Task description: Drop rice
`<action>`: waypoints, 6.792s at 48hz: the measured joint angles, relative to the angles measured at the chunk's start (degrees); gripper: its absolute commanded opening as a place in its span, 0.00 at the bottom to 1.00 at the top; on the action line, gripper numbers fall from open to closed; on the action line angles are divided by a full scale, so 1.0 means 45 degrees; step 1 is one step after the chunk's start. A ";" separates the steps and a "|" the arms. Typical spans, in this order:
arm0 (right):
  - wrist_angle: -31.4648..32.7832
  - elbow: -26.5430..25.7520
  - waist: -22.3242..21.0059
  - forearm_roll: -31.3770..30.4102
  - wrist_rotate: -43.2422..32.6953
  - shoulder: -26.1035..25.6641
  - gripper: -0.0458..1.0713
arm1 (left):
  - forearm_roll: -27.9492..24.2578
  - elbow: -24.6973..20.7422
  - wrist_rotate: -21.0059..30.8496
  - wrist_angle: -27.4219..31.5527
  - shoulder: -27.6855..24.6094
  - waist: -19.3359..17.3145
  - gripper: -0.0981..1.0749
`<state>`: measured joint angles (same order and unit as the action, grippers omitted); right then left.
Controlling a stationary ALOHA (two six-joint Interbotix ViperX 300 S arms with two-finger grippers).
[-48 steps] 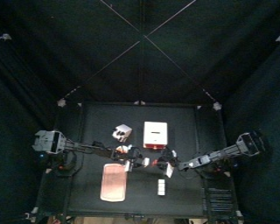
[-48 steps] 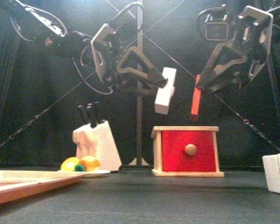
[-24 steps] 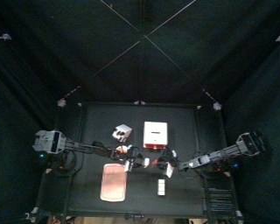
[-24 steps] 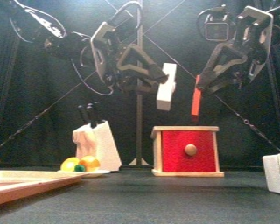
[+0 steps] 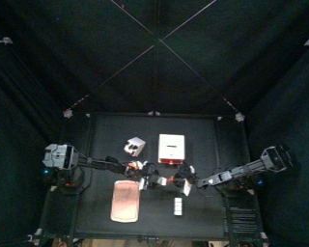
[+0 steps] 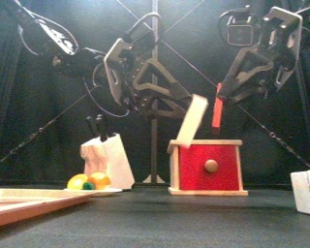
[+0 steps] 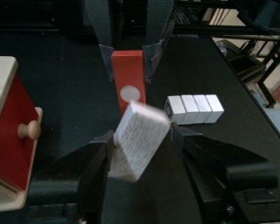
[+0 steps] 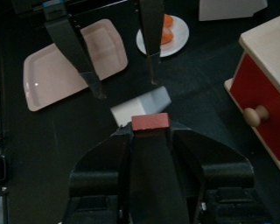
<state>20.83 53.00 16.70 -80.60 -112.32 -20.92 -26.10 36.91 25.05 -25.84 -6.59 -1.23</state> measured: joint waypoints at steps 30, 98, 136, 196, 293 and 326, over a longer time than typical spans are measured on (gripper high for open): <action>0.0000 0.0000 0.0020 0.0137 0.0000 0.0000 0.48 | 0.0020 0.0410 0.0000 -0.0020 0.0449 -0.0078 0.88; -0.0078 -0.1055 -0.2305 0.5605 -0.0156 0.0000 0.48 | 0.0977 0.0078 -0.3125 0.2520 0.1309 0.0410 0.88; -0.1523 -0.1719 -0.4434 0.8672 -0.0176 -0.0332 0.48 | 0.7129 -0.0156 -1.0898 0.1543 0.1816 0.0898 0.88; -0.2539 -0.2734 -0.6895 0.8887 -0.0215 -0.0293 0.48 | 2.1973 -0.3340 -2.4414 -0.6777 -0.1172 0.2305 0.88; -0.3828 -0.2715 -0.8066 0.9668 -0.0215 -0.0059 0.48 | 2.4238 -0.5898 -2.7969 -1.1680 -0.3594 0.2676 0.58; -0.3887 -0.2539 -0.8066 0.7578 -0.0059 -0.0078 0.67 | 2.4395 -0.5898 -2.7988 -1.1660 -0.3594 0.2637 0.57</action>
<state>3.34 41.57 -19.60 -46.49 -112.59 -21.27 83.67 10.37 -100.90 -78.31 -22.76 10.63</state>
